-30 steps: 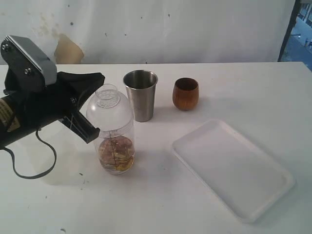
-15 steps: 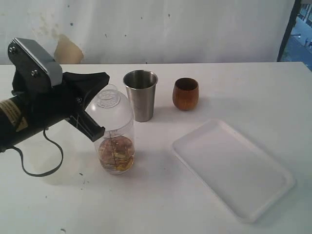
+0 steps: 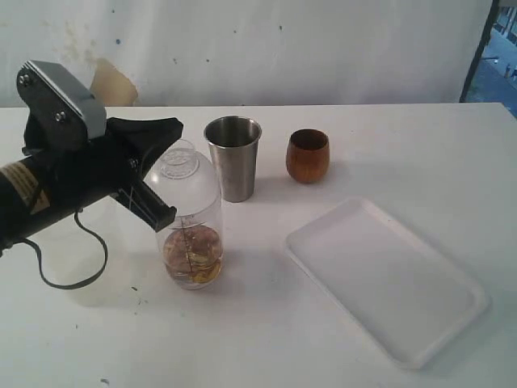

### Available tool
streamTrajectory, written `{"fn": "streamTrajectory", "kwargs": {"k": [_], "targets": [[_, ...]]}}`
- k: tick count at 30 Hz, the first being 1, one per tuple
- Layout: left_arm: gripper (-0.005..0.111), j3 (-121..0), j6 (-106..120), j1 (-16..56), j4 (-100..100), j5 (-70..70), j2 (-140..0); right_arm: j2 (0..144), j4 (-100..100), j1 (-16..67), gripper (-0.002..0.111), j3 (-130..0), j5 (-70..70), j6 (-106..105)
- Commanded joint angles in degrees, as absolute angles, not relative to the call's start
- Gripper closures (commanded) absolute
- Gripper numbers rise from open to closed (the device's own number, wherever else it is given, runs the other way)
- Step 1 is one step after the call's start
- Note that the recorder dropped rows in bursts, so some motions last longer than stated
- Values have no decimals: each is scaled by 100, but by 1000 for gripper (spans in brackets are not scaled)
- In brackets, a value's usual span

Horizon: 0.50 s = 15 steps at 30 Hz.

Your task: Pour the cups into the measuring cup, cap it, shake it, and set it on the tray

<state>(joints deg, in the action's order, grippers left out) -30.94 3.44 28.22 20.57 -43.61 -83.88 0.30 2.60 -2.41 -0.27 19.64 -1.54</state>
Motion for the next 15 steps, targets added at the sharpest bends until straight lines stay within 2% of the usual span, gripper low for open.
{"fn": "streamTrajectory", "kwargs": {"k": [1,15], "targets": [[107,-3003,278,2813,2067,-3386,-8501,0,281,-284,108,0,1946,-133],[107,-2949,188,2813,2067,-3189,-8795,0,281,-284,108,0,1946,-31]]}}
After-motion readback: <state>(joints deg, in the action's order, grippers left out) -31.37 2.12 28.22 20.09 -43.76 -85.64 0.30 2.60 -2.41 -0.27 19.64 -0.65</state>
